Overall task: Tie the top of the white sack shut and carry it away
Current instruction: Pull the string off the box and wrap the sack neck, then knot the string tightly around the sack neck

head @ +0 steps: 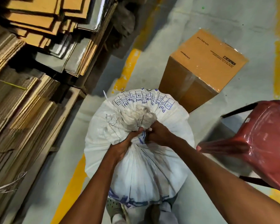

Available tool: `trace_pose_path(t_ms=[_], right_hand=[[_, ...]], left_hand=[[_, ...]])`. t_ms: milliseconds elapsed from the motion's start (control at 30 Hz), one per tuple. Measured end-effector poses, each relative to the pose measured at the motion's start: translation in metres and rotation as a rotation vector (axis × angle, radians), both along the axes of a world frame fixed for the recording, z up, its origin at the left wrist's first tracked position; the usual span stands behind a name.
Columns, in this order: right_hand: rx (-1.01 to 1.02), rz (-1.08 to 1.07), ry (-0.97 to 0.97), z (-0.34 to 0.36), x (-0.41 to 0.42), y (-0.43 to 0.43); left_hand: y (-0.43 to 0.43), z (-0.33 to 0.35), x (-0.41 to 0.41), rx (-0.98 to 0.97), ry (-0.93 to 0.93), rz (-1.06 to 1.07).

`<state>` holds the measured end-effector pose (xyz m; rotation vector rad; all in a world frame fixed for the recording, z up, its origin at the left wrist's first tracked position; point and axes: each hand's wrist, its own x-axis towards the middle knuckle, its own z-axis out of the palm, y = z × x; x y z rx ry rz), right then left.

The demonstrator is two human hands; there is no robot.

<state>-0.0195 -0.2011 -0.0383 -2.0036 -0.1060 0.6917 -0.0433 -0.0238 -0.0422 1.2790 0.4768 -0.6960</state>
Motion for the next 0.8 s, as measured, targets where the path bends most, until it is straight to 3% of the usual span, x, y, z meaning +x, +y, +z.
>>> trace_pose_path(t_ms=[133,267,367,467,533,600,667,733,800], right_hand=[[0.047,0.199,0.101,-0.008,0.005,-0.018],[-0.049,0.158,0.026,-0.037,0.004,-0.017],[-0.064,0.022,-0.022,-0.056,-0.007,-0.014],[-0.095,-0.106,-0.031,-0.062,-0.018,-0.007],[-0.138,-0.101,-0.019,-0.063,-0.02,-0.003],[-0.203,-0.113,0.013,-0.061,-0.019,-0.004],[-0.234,-0.087,0.023,-0.059,-0.015,-0.008],[-0.224,-0.101,0.04,-0.06,-0.011,-0.011],[-0.235,-0.104,0.07,-0.071,-0.008,-0.013]], left_hand=[[0.019,-0.042,-0.004,0.185,0.008,-0.068],[0.01,-0.035,-0.002,0.269,-0.129,-0.044],[-0.012,-0.022,0.01,0.485,-0.3,-0.008],[-0.021,-0.018,0.015,0.842,-0.21,-0.287],[-0.013,-0.018,0.017,0.889,-0.176,-0.354],[0.001,-0.02,0.02,0.883,-0.353,-0.332],[0.017,-0.019,0.024,1.023,-0.577,-0.553],[0.031,-0.015,0.024,1.257,-0.674,-0.8],[0.038,-0.018,0.016,1.359,-0.75,-0.91]])
